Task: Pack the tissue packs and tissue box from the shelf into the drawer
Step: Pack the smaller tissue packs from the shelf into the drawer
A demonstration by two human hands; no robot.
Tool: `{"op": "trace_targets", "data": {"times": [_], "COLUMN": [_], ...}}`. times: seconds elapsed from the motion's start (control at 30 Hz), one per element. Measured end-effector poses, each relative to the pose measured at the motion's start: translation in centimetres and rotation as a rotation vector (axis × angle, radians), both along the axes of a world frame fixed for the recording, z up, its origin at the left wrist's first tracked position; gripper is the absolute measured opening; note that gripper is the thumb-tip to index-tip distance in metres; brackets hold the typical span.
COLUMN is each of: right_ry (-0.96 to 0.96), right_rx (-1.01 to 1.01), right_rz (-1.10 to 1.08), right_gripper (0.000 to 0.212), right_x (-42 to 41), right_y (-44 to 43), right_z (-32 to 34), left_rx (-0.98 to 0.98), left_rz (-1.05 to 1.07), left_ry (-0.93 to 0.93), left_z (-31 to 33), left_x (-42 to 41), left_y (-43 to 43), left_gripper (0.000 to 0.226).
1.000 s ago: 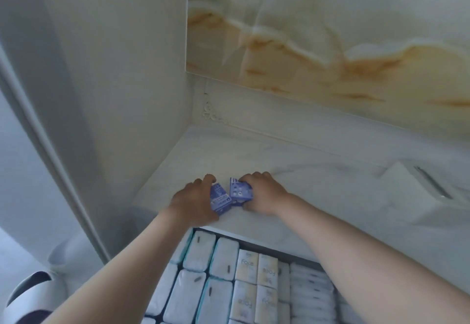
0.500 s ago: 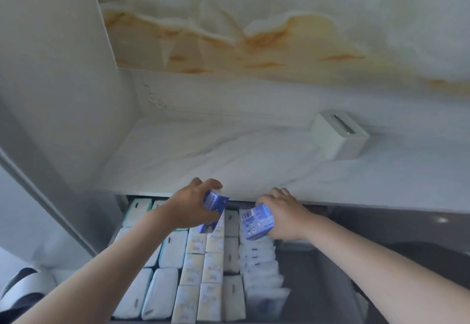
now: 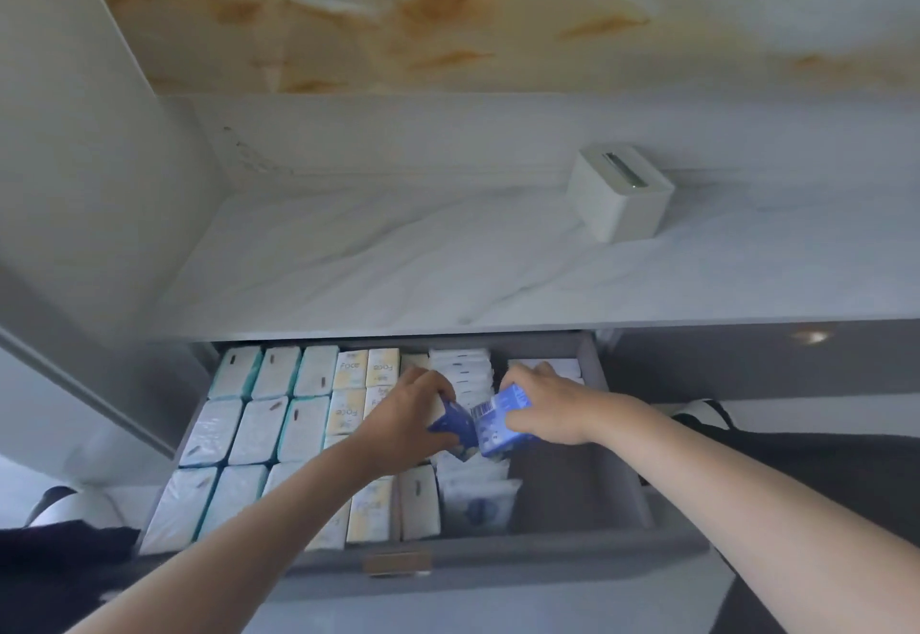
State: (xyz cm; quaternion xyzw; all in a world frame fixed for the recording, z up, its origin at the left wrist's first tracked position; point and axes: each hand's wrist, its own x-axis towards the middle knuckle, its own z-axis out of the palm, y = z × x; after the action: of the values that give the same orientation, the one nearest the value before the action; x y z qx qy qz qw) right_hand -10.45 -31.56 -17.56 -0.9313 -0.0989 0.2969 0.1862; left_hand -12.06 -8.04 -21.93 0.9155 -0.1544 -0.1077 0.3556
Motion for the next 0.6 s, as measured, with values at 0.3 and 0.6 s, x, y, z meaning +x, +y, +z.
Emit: {"op": "trace_targets", "data": {"times": [0.3,0.6], "right_ry": [0.134,0.072], "right_rx": [-0.044,-0.150], "right_rz": [0.078,0.325], "right_gripper": [0.055,0.037], "right_x": [-0.4,-2.5], "right_y": [-2.6,-2.2], "right_z": [0.0,-3.8], "left_rx": [0.553,0.847], "left_rz": [-0.159,-0.479], "left_ry": [-0.251,-0.365], "left_z": [-2.8,-5.1], "left_x": [0.1,-1.3], "left_y": [0.2,-3.6], "left_gripper": [0.033,0.095]}}
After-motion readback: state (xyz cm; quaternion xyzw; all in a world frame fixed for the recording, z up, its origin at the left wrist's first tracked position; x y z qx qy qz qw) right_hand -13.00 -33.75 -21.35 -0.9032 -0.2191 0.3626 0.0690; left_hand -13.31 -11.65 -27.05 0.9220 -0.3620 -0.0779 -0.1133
